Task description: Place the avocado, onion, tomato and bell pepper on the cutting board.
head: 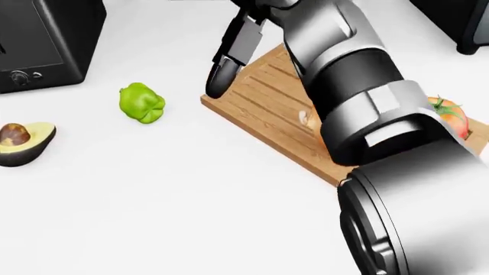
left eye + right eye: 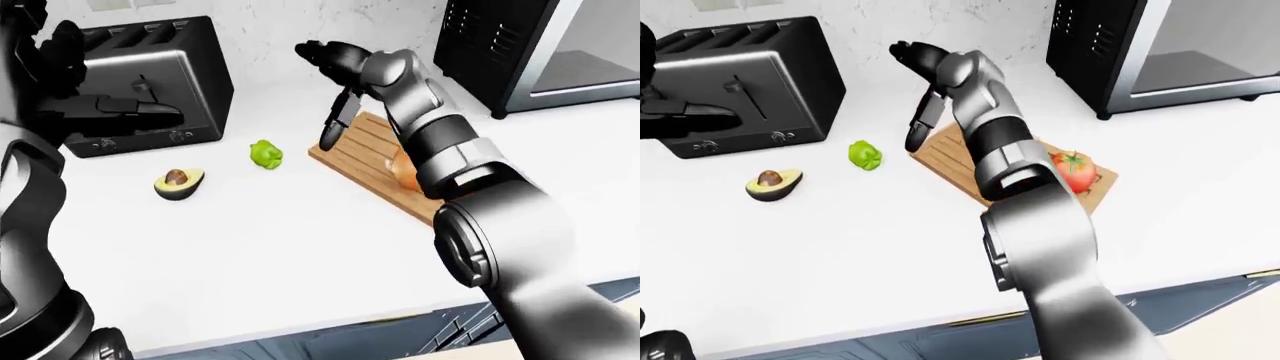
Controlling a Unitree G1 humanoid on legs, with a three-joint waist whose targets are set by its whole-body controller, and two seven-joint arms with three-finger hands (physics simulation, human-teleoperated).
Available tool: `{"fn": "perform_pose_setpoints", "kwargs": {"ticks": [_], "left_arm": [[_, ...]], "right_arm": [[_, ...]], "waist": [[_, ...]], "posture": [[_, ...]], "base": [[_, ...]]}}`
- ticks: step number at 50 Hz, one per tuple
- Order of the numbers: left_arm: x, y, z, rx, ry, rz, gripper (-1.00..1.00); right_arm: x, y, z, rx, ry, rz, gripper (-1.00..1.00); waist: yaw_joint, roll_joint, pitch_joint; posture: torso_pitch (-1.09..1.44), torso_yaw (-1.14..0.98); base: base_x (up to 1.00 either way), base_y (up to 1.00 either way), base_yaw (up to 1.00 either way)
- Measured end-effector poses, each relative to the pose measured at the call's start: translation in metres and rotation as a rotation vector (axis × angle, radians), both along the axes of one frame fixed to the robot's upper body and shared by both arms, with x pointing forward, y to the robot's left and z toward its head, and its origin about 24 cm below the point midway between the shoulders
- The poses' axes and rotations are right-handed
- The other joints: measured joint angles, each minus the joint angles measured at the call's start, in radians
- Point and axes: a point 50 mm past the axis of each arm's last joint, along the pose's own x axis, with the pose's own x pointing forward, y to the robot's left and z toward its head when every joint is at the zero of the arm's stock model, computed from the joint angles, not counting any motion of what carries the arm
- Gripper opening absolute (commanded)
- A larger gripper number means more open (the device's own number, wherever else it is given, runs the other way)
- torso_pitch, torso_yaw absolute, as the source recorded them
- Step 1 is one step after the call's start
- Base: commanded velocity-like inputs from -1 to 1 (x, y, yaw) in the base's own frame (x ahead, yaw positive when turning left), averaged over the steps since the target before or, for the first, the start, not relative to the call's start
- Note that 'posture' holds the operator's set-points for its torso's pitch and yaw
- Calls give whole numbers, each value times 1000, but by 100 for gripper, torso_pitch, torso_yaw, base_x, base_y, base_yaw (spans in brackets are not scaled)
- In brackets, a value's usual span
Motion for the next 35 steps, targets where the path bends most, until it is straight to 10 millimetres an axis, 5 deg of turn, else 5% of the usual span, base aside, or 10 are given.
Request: {"fn": "perform_pose_setpoints", "kwargs": {"ticks": [15,26,35], "left_arm": [[-2,4,-5,-14,6,14,100],[-6,6,-5,-30,2,18,100],[-5,4,-4,-25,4,6,100]], "right_arm": [[2,16,-56,238,88,-151,100],[5,5,-55,348,73,-261,100],[7,-4,-48,266,48,-273,100]], "waist": [[6,4,-1],[15,0,-5],[39,-2,-4]], "posture": [[0,0],[0,3],[0,8]], "base": [[0,0,0],[0,0,0],[0,0,0]]}}
